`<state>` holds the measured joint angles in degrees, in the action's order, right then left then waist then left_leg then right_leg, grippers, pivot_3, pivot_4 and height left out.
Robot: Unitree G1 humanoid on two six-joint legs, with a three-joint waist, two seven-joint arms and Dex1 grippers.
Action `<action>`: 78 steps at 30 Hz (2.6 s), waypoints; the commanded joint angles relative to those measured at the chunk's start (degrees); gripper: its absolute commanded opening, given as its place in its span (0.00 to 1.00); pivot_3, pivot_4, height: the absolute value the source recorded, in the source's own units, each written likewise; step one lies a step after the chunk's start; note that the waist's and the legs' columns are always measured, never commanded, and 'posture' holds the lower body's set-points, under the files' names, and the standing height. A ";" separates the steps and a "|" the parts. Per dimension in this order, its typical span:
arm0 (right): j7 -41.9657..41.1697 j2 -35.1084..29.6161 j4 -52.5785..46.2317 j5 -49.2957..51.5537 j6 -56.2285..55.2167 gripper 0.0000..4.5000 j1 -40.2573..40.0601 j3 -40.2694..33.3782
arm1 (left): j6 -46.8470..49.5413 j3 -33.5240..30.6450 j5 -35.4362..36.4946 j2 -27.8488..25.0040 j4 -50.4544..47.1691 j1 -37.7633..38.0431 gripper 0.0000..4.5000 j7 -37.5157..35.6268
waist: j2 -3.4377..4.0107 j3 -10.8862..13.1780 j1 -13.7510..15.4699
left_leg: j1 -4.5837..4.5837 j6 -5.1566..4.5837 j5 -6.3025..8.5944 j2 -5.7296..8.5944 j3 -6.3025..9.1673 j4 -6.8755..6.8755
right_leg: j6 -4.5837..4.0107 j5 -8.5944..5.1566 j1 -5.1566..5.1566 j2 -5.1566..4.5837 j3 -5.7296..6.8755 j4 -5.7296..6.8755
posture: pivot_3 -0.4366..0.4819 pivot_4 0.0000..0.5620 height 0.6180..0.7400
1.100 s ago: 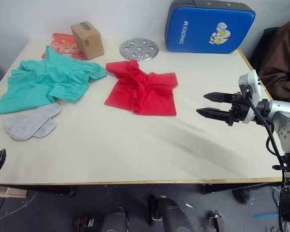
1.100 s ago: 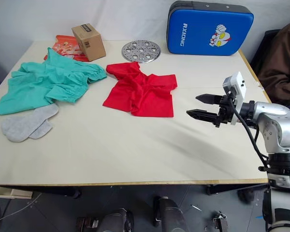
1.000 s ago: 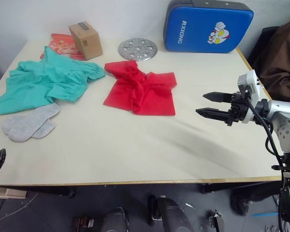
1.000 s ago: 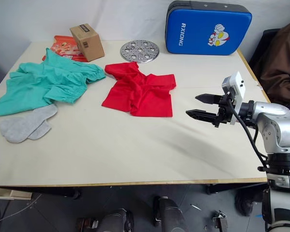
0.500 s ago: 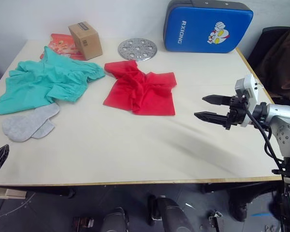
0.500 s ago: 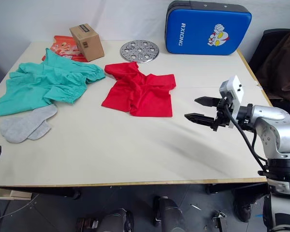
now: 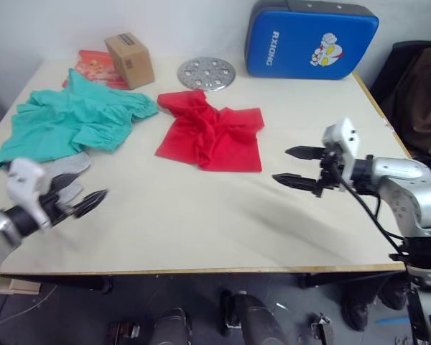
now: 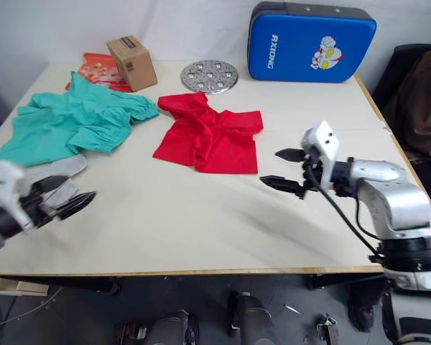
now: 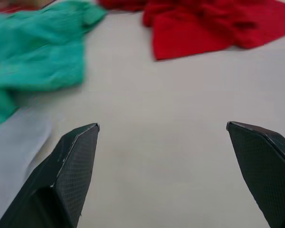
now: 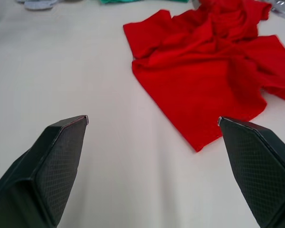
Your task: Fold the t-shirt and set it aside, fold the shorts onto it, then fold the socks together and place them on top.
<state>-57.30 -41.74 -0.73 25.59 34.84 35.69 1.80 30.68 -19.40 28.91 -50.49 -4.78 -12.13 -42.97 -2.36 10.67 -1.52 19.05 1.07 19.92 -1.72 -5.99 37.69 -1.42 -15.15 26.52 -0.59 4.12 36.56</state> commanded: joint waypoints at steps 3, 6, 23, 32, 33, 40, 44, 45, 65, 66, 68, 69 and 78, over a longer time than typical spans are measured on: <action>2.13 3.84 6.03 -7.44 -3.90 1.00 5.79 5.60 | -6.37 16.33 -10.62 2.50 18.61 -21.88 1.00 -7.45 | 0.02 0.02 -0.17 | 0.03 0.11 -0.07 -0.04 -0.09 0.06 | -0.02 0.01 0.08 0.03 0.03 0.12 | 0.48 0.27 1.00; 3.12 6.80 11.83 -11.65 -6.56 1.00 8.67 8.84 | -12.55 23.23 -17.15 6.95 32.62 -33.10 1.00 -10.38 | 0.03 0.02 -0.24 | 0.06 0.13 -0.08 -0.07 -0.14 0.17 | -0.02 0.01 0.14 0.03 0.11 0.35 | 0.48 0.27 1.00; 10.20 18.84 39.93 -24.86 -14.76 0.91 19.65 11.82 | -28.78 30.03 -33.96 24.30 75.55 -56.19 0.91 -6.24 | 0.03 0.03 -0.49 | 0.33 0.20 -0.11 -0.03 -0.95 0.53 | -0.05 0.02 1.04 -0.06 -0.49 1.34 | 0.48 0.27 1.00; 12.28 18.42 43.27 -27.81 -14.54 0.26 19.99 11.32 | -28.81 28.44 -36.49 25.81 79.63 -57.23 0.30 -0.35 | 0.02 0.01 -0.41 | 0.15 0.24 -0.14 -0.01 -0.99 0.87 | -0.10 0.05 0.90 -0.09 -0.59 1.37 | 0.48 0.27 1.00; 12.22 18.20 42.93 -27.85 -14.53 0.19 19.73 11.22 | -28.73 28.34 -36.63 25.86 79.79 -57.24 0.24 -0.03 | 0.02 0.01 -0.41 | 0.15 0.24 -0.14 -0.01 -0.99 0.88 | -0.11 0.05 0.90 -0.09 -0.59 1.37 | 0.48 0.27 1.00; 11.82 16.17 38.98 -27.72 -13.42 0.00 17.37 10.09 | -28.80 27.53 -37.41 25.97 80.35 -57.25 0.01 0.64 | 0.01 0.00 -0.25 | 0.15 0.26 -0.13 -0.01 -0.99 0.90 | -0.11 0.05 0.91 -0.09 -0.58 1.39 | 0.48 0.27 1.00; 9.84 12.99 30.63 -26.40 -11.08 0.00 14.04 9.02 | -29.57 27.07 -37.31 24.62 79.82 -57.08 0.01 -2.39 | 0.01 0.00 -0.19 | 0.18 0.27 -0.12 -0.01 -0.99 0.90 | -0.11 0.05 0.92 -0.08 -0.58 1.37 | 0.48 0.27 1.00; 8.56 11.45 26.48 -25.72 -9.74 0.00 12.31 8.71 | -29.68 27.15 -37.11 23.55 79.24 -56.77 0.01 -5.40 | 0.01 0.00 -0.24 | 0.18 0.29 -0.11 -0.01 -0.99 0.90 | -0.11 0.05 0.92 -0.07 -0.58 1.37 | 0.48 0.27 1.00; 1.36 -9.76 -19.54 -12.66 6.75 0.00 -21.26 -5.38 | 6.32 19.62 -23.28 0.73 8.23 -11.00 0.01 -26.75 | 0.05 0.01 -1.28 | -0.10 0.50 -0.16 -0.05 -0.94 0.54 | -0.26 -0.11 0.80 0.09 -0.77 1.33 | 0.48 0.27 1.00; 1.19 -10.16 -20.92 -11.84 7.29 0.00 -22.80 -6.22 | 8.78 18.67 -22.48 0.15 5.20 -8.83 0.01 -25.91 | 0.04 0.00 -1.24 | -0.11 0.48 -0.16 -0.03 -0.93 0.49 | -0.24 -0.13 0.78 0.10 -0.81 1.33 | 0.48 0.27 1.00; 1.21 -10.73 -22.59 -10.65 7.98 0.00 -24.57 -7.16 | 11.81 17.65 -21.15 -0.72 1.35 -6.26 0.01 -24.75 | 0.03 -0.01 -1.19 | -0.08 0.46 -0.14 -0.02 -0.88 0.40 | -0.12 -0.20 0.69 0.15 -0.87 1.29 | 0.48 0.27 1.00; 0.98 -11.12 -23.83 -9.87 8.23 0.00 -26.32 -8.13 | 13.49 16.68 -20.21 -1.48 -1.24 -3.99 0.01 -24.38 | 0.02 -0.01 -1.21 | -0.05 0.46 -0.14 -0.02 -0.88 0.39 | -0.11 -0.20 0.69 0.17 -0.90 1.29 | 0.48 0.27 1.00; -7.38 -14.82 -32.59 1.48 8.65 0.00 -40.38 -16.34 | 16.33 12.57 -11.63 -12.36 -11.58 10.13 0.01 -30.86 | 0.02 -0.01 -1.36 | -0.11 0.41 -0.08 -0.04 -0.83 0.29 | 0.22 -0.40 0.52 0.23 -0.94 1.15 | 0.48 0.27 1.00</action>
<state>-62.45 -55.01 -30.67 24.10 43.36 -4.15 -11.56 47.81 -6.21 16.08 -60.70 -15.93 -2.92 -71.55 -2.34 10.66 -2.88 18.90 1.47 19.85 -1.75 -6.80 37.99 -1.18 -15.56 26.99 -0.36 3.18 37.68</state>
